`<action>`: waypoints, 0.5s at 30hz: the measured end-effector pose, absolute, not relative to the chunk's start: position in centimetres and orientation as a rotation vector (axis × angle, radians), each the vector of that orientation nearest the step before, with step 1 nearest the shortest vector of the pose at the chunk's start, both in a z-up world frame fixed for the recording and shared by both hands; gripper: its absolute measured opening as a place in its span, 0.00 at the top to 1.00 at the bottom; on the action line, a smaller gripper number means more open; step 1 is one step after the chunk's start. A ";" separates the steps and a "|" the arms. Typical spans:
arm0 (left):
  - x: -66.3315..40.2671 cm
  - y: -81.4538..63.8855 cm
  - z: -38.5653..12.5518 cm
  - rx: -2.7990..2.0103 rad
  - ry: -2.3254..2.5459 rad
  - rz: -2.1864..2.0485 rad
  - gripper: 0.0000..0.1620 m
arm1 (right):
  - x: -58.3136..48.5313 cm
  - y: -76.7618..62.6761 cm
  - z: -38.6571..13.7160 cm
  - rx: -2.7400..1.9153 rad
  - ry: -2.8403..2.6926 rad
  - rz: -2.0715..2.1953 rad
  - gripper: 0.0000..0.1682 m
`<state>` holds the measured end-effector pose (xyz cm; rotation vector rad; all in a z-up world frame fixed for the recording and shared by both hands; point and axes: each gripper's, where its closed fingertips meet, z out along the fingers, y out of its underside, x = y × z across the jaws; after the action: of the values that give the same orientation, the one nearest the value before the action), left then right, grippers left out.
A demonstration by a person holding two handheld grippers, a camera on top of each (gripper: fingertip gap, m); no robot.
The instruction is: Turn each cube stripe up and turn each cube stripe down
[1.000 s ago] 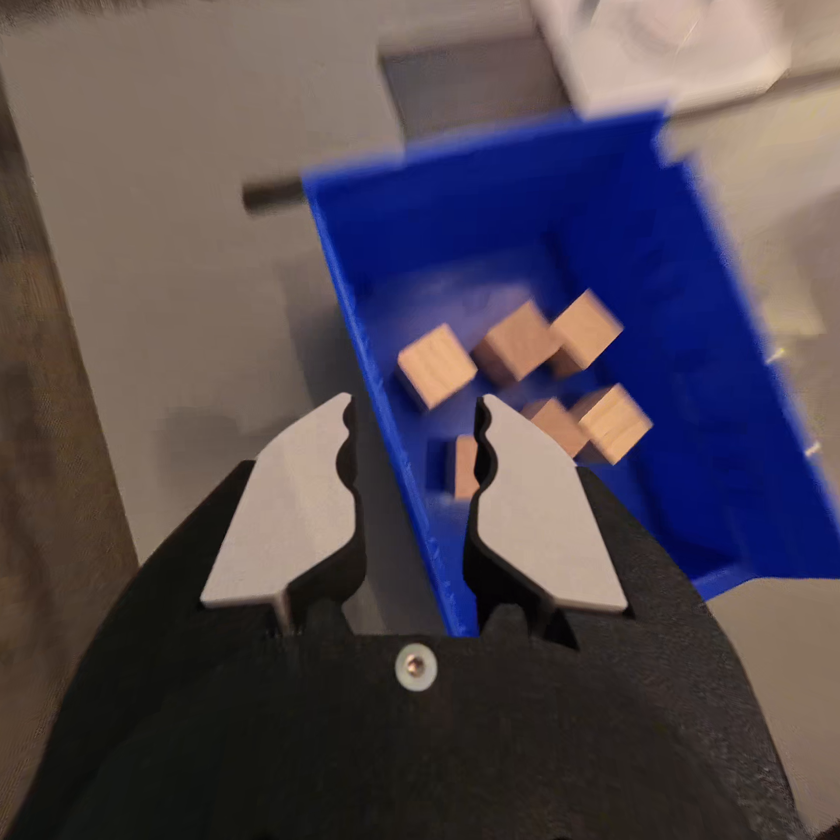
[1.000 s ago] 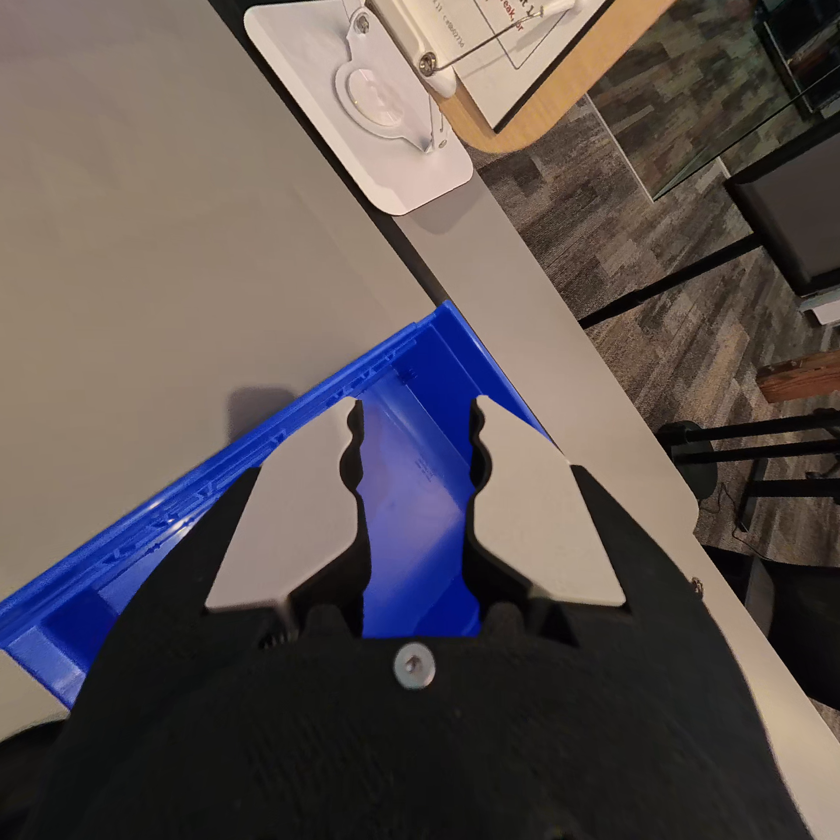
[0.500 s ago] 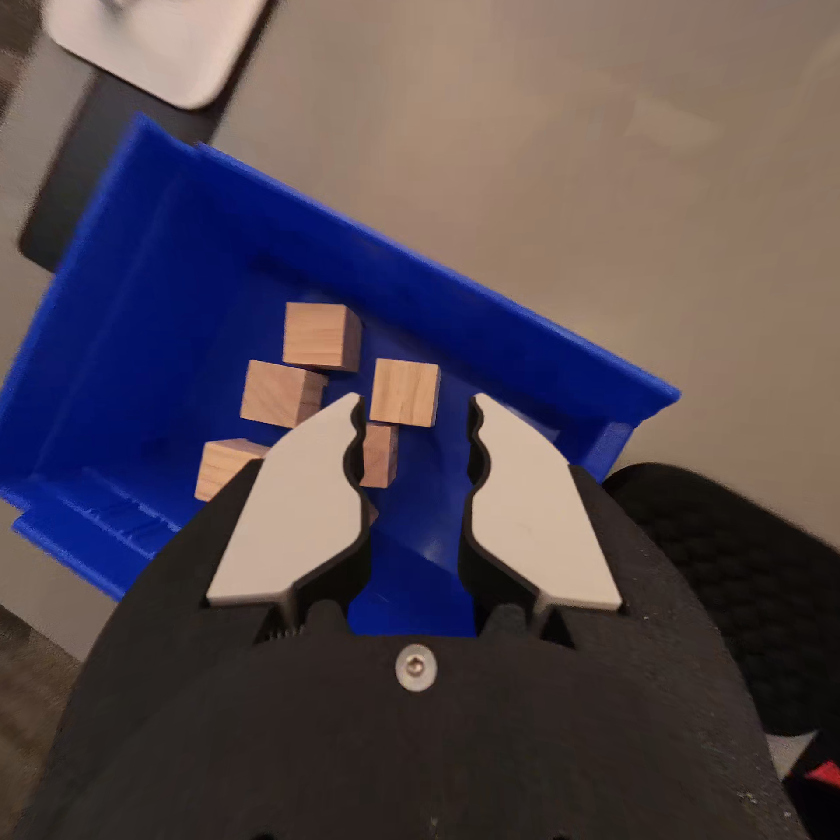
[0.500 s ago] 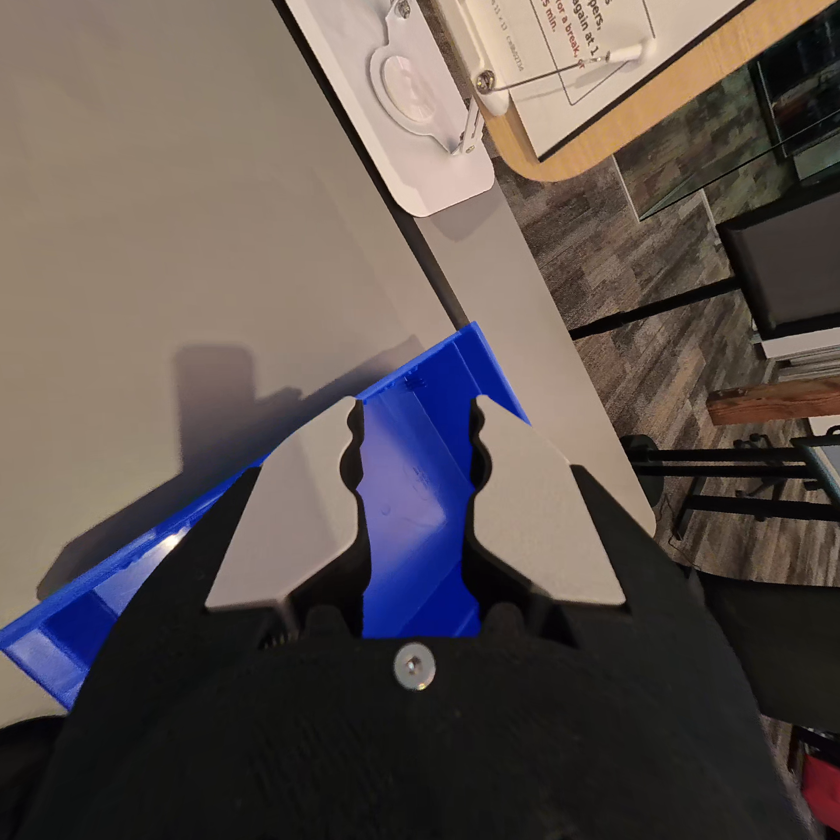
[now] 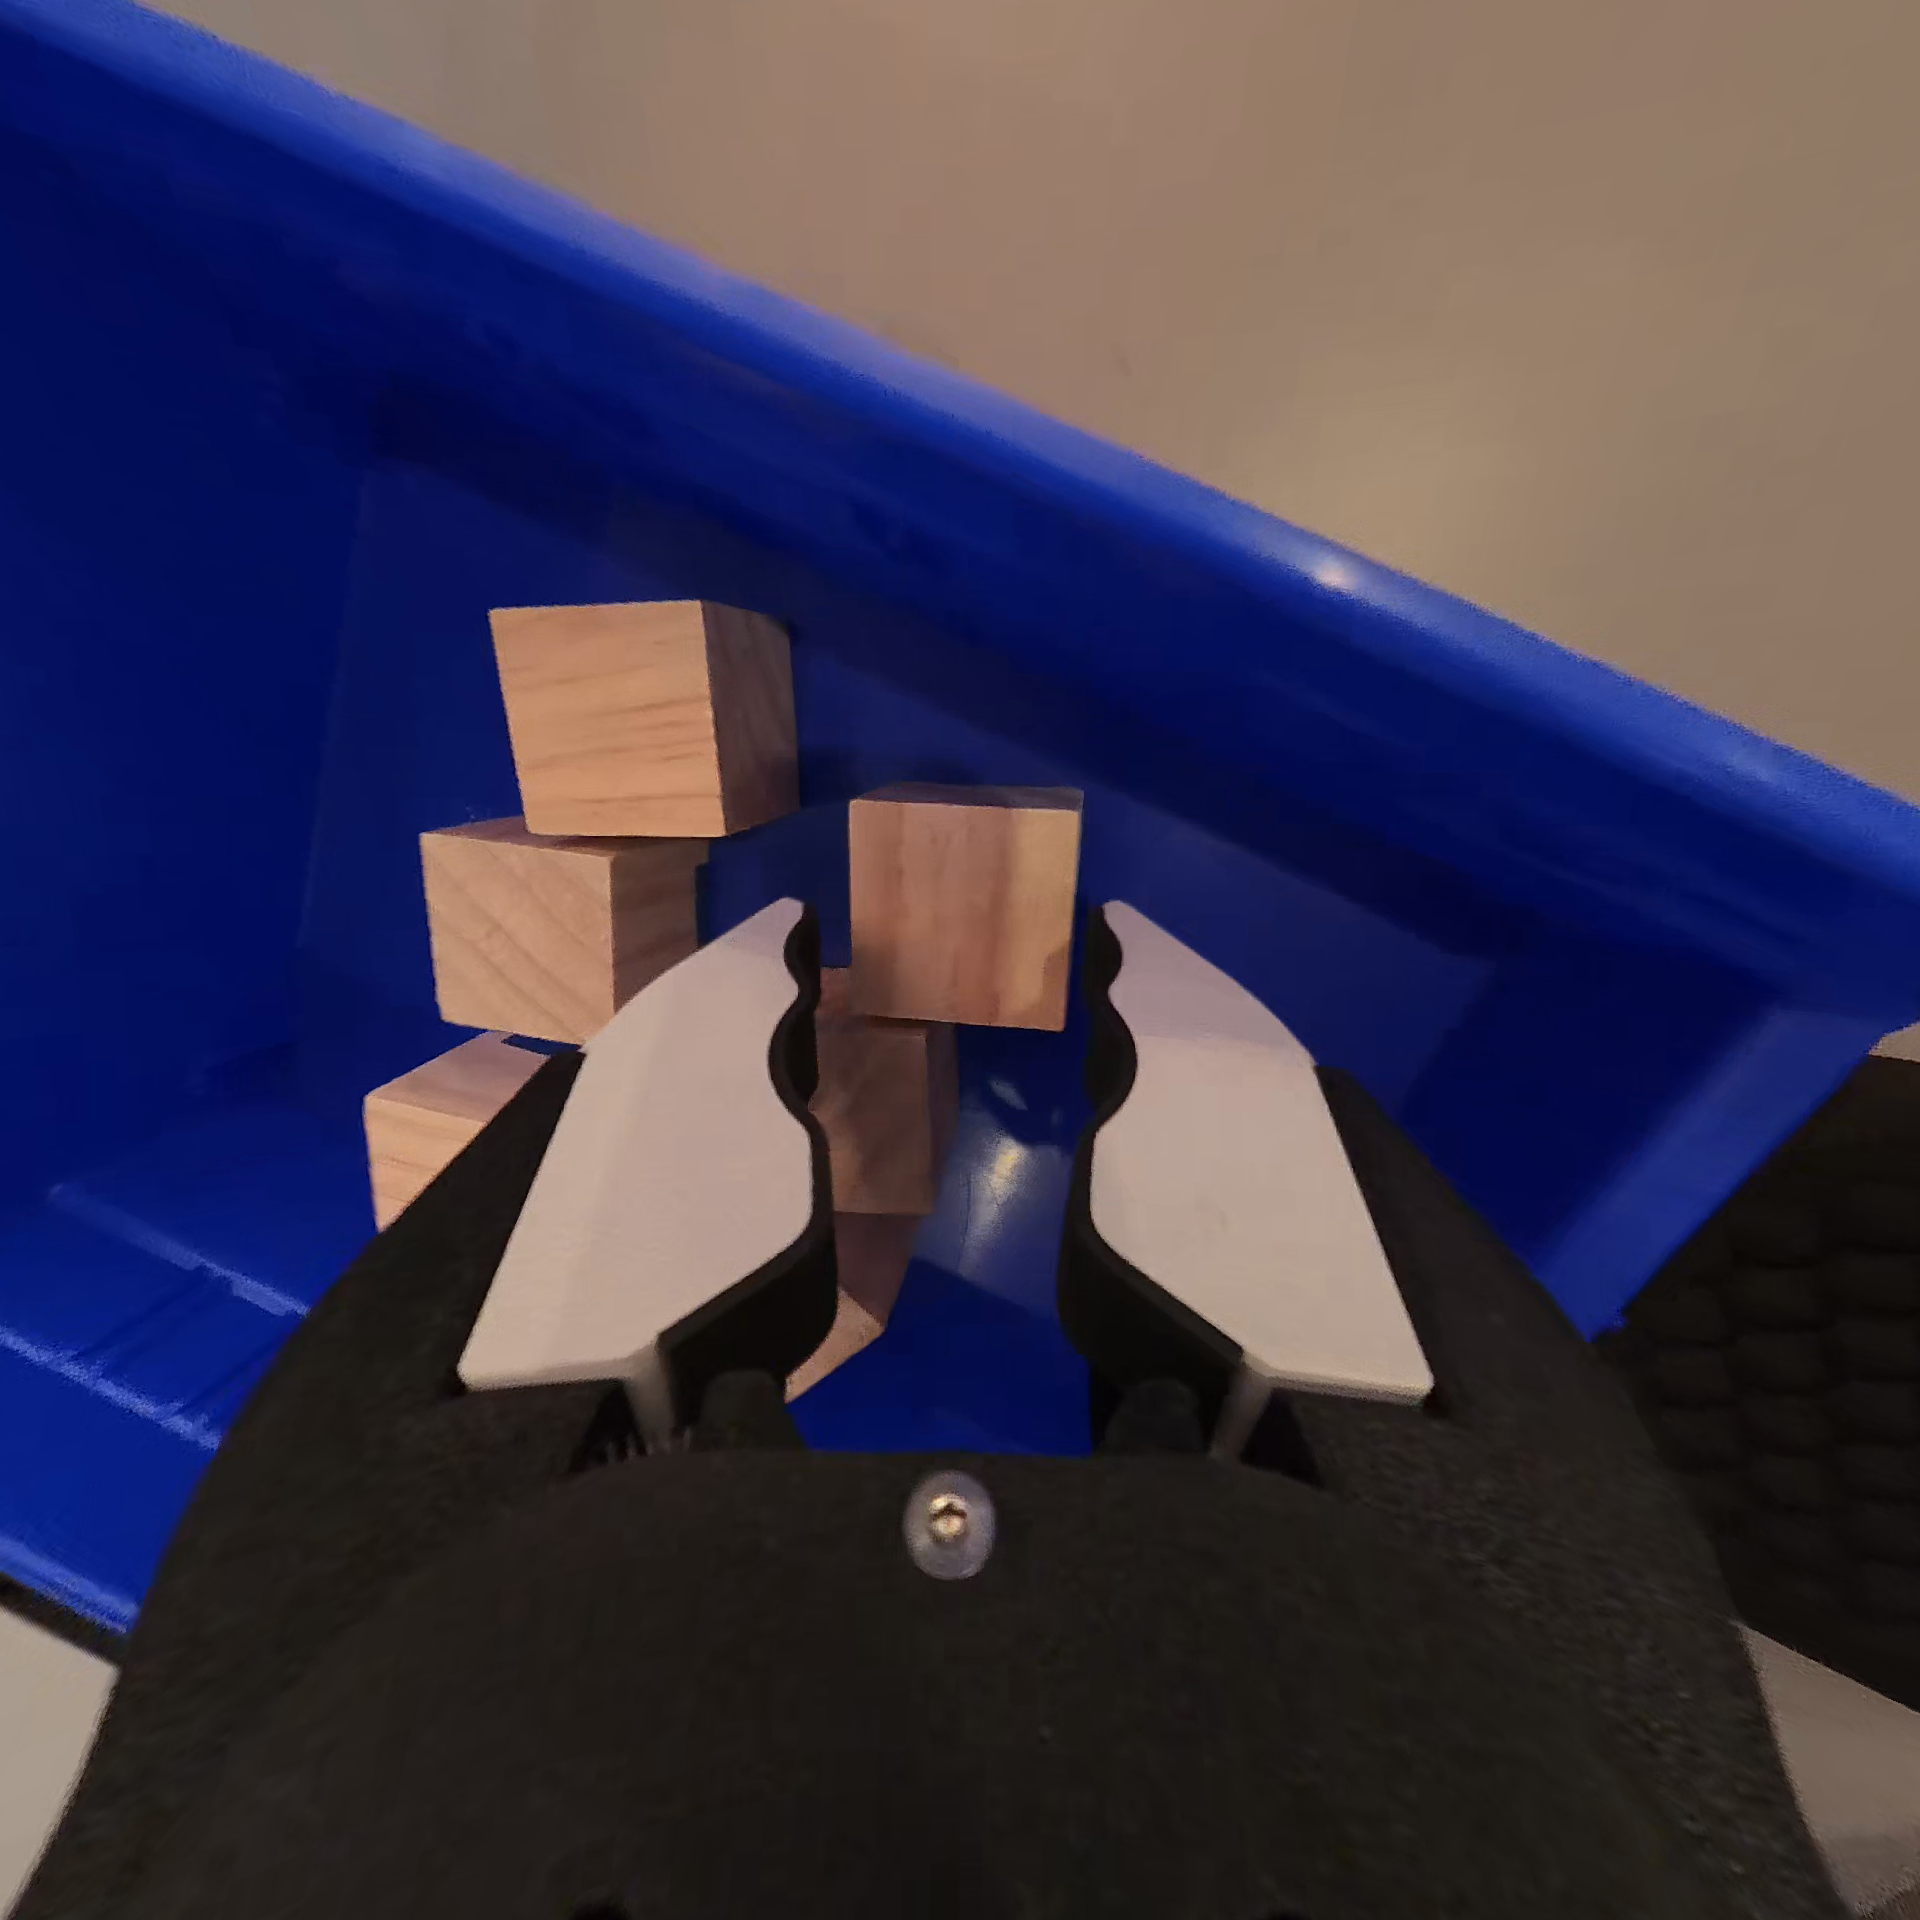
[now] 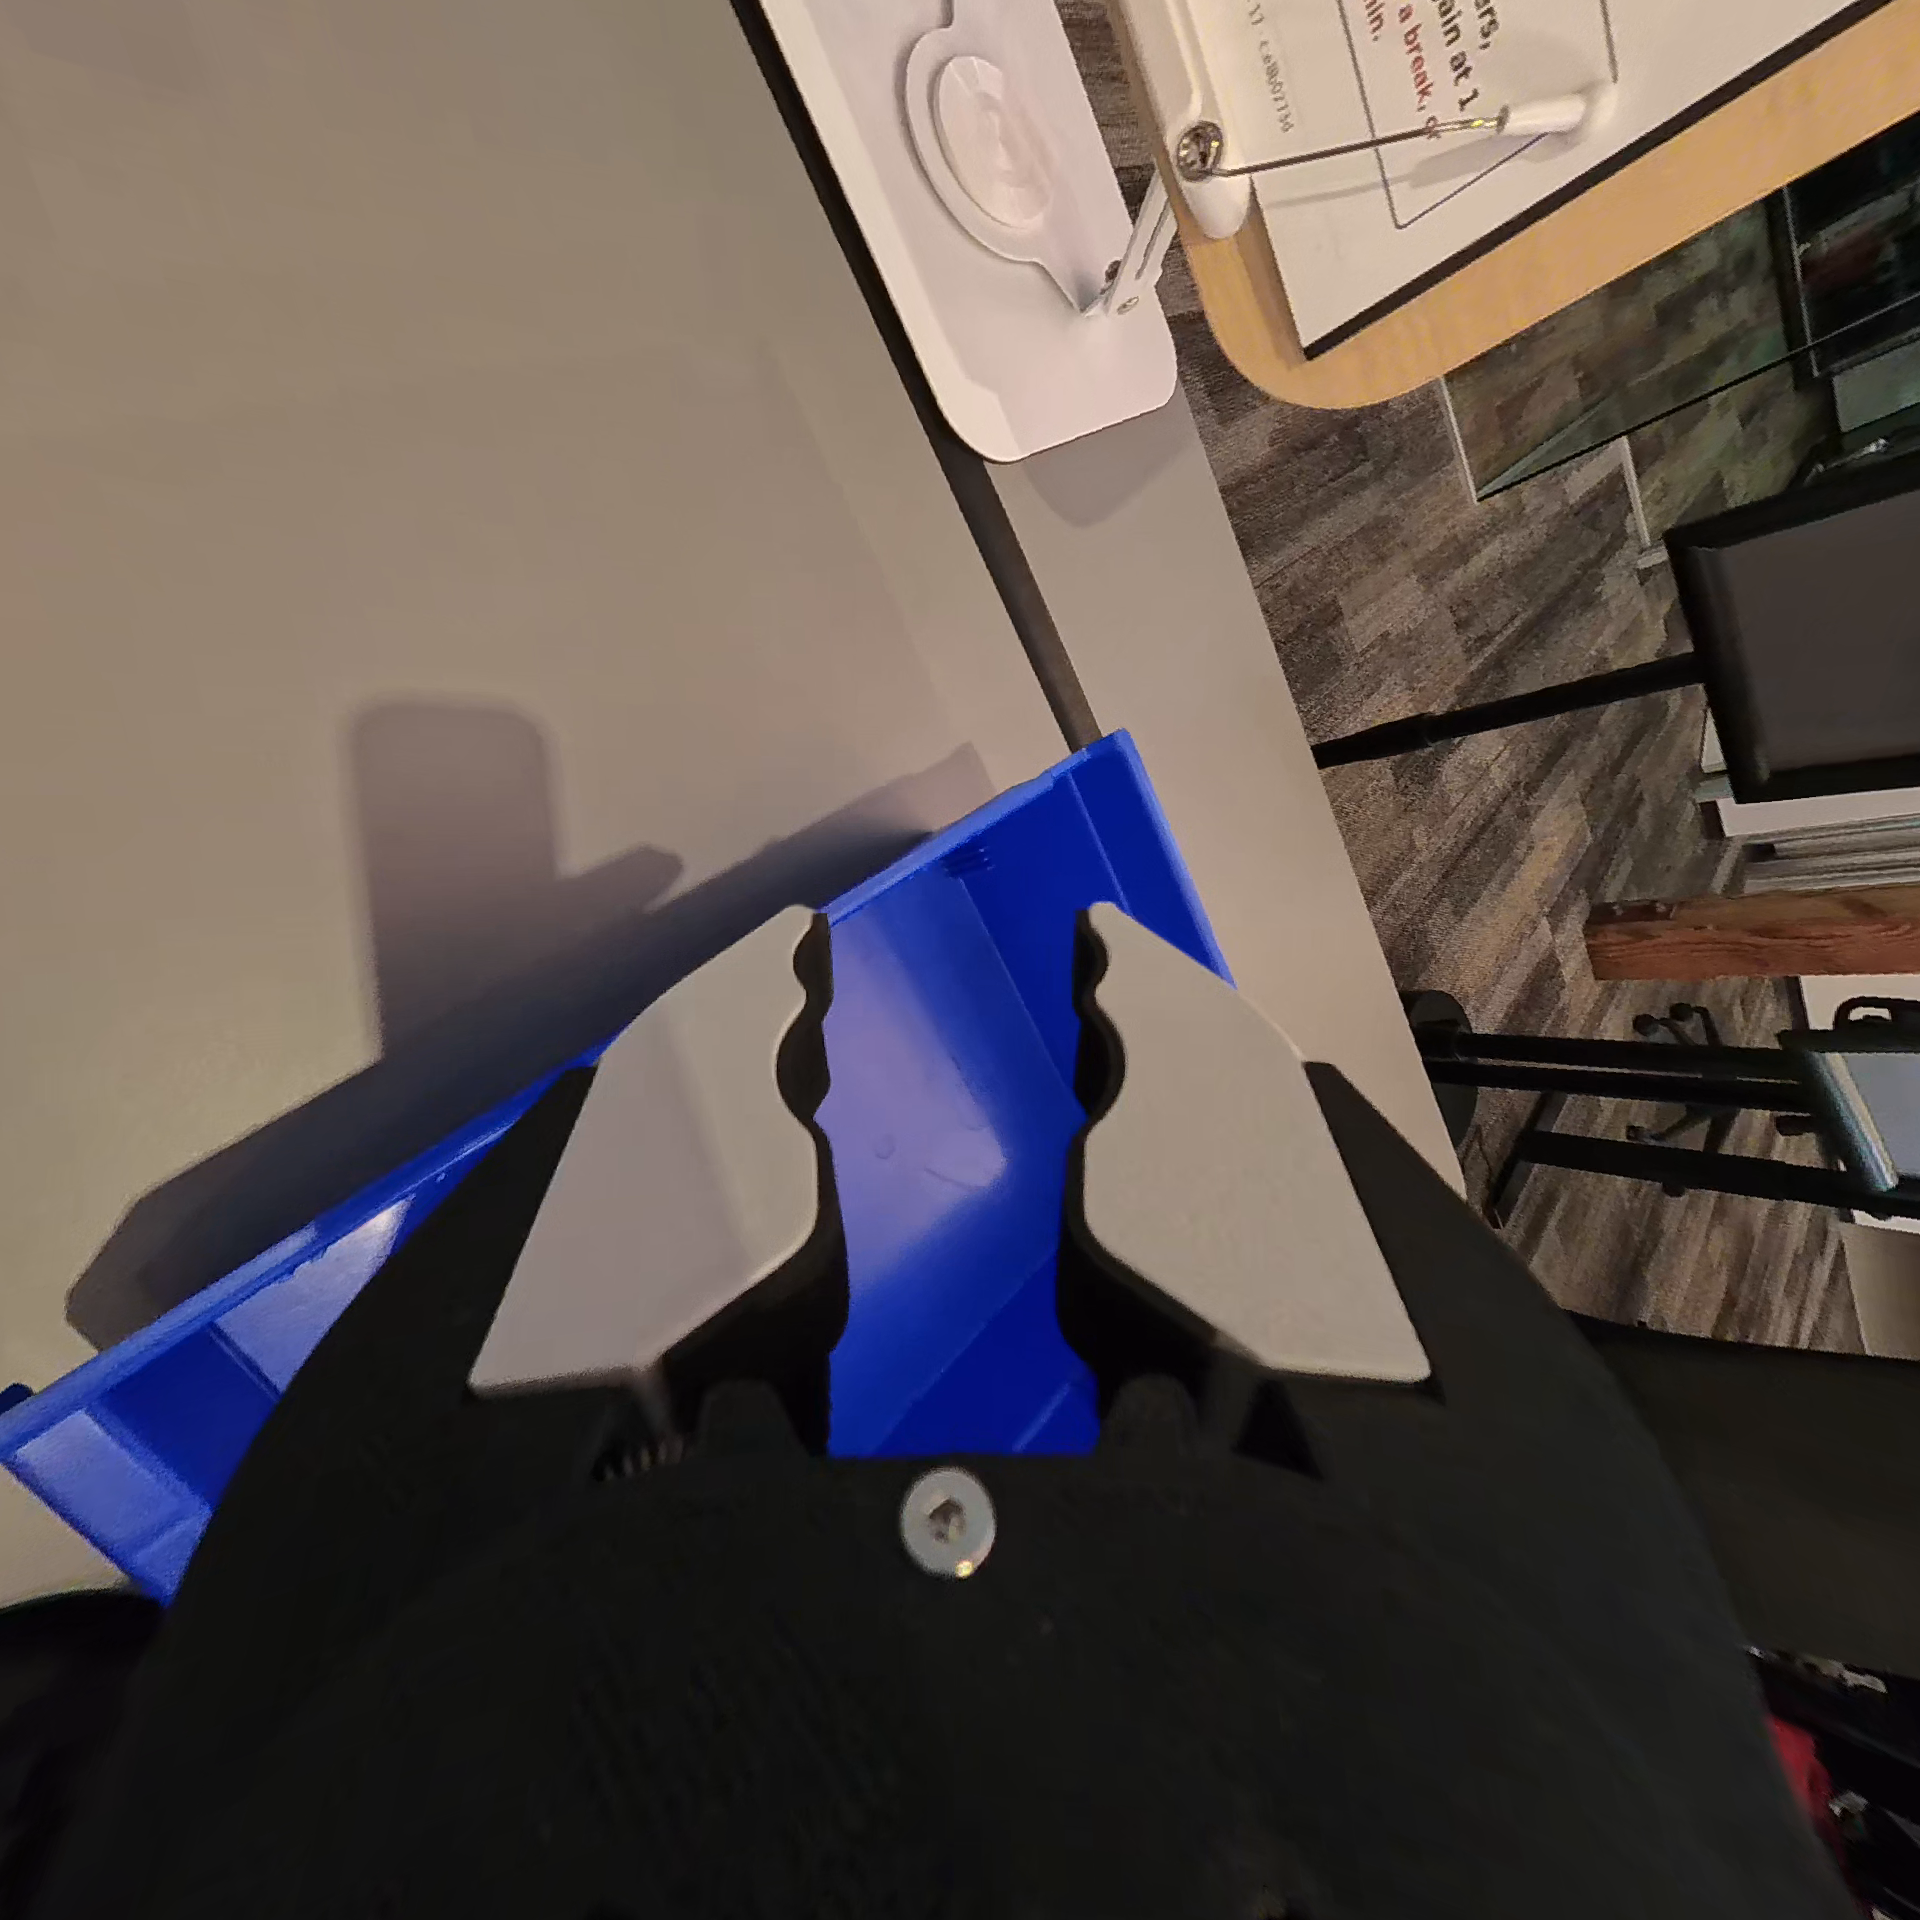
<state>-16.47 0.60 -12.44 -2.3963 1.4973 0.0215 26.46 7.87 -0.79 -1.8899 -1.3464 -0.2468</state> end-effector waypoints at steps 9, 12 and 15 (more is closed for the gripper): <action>-16.5 0.6 -14.3 -2.459 1.503 0.001 0.71 | 26.4 7.8 -1.6 -1.901 -1.393 -0.255 0.73; -16.4 0.7 -14.6 -2.442 1.502 0.015 0.72 | 26.4 7.7 -1.7 -1.902 -1.394 -0.252 0.73; -16.3 0.6 -14.2 -2.446 1.489 -0.001 0.72 | 26.3 7.7 -1.9 -1.906 -1.399 -0.251 0.73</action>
<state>-16.32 0.63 -14.22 -2.4462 1.4895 -0.0015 26.32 7.71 -1.87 -1.9065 -1.3994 -0.2507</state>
